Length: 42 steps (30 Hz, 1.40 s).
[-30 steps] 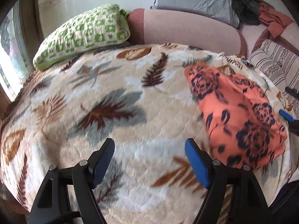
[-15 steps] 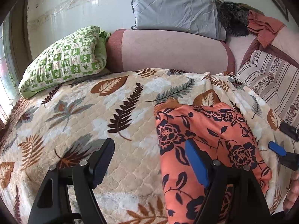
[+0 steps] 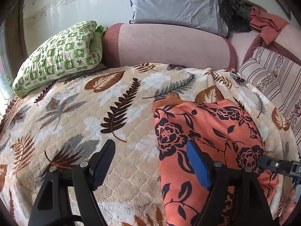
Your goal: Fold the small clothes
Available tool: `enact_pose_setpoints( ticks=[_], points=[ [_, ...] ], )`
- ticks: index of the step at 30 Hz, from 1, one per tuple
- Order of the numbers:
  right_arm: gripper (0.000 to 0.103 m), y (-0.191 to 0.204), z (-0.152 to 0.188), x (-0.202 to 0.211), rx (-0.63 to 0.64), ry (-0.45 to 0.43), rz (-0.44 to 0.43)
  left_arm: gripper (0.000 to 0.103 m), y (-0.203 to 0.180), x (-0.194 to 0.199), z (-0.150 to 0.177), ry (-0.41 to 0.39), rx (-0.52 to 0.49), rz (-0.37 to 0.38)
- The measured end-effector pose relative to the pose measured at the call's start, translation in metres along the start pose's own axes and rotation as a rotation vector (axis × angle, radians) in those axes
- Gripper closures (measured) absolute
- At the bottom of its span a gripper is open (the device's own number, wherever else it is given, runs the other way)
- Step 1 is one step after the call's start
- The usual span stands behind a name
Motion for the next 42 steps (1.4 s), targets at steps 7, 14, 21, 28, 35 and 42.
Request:
enact_pose_setpoints(
  ticks=[7, 14, 21, 28, 35, 42],
  points=[
    [0.075, -0.005, 0.002, -0.003, 0.001, 0.01, 0.001, 0.025, 0.001, -0.013, 0.001, 0.024, -0.01, 0.007],
    [0.072, -0.006, 0.001, 0.02, -0.016, -0.073, -0.041, 0.025, -0.001, -0.015, 0.001, 0.024, -0.028, 0.022],
    [0.029, -0.019, -0.002, 0.043, -0.091, -0.172, -0.062, 0.025, 0.001, -0.018, -0.002, 0.029, -0.03, 0.028],
    [0.029, -0.024, -0.006, 0.044, -0.114, -0.163, -0.027, 0.025, 0.003, -0.021, -0.004, 0.04, -0.02, 0.037],
    [0.029, -0.014, -0.007, 0.041, -0.088, -0.164, 0.042, 0.025, 0.005, -0.021, -0.005, 0.037, -0.016, 0.034],
    [0.029, -0.027, -0.023, 0.036, -0.107, -0.13, 0.09, 0.025, 0.011, -0.028, -0.007, 0.075, -0.01, 0.055]
  ],
)
Point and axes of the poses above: each gripper's, at about its wrist camera, not at the fingertips, and x roughly against the way its jaws point, y to its left, z to its underside, the point moved 2 cm from there along -x, roughly the way its jaws point, and after that the axes turned 15 degrees about y, right-handed, at the moved point
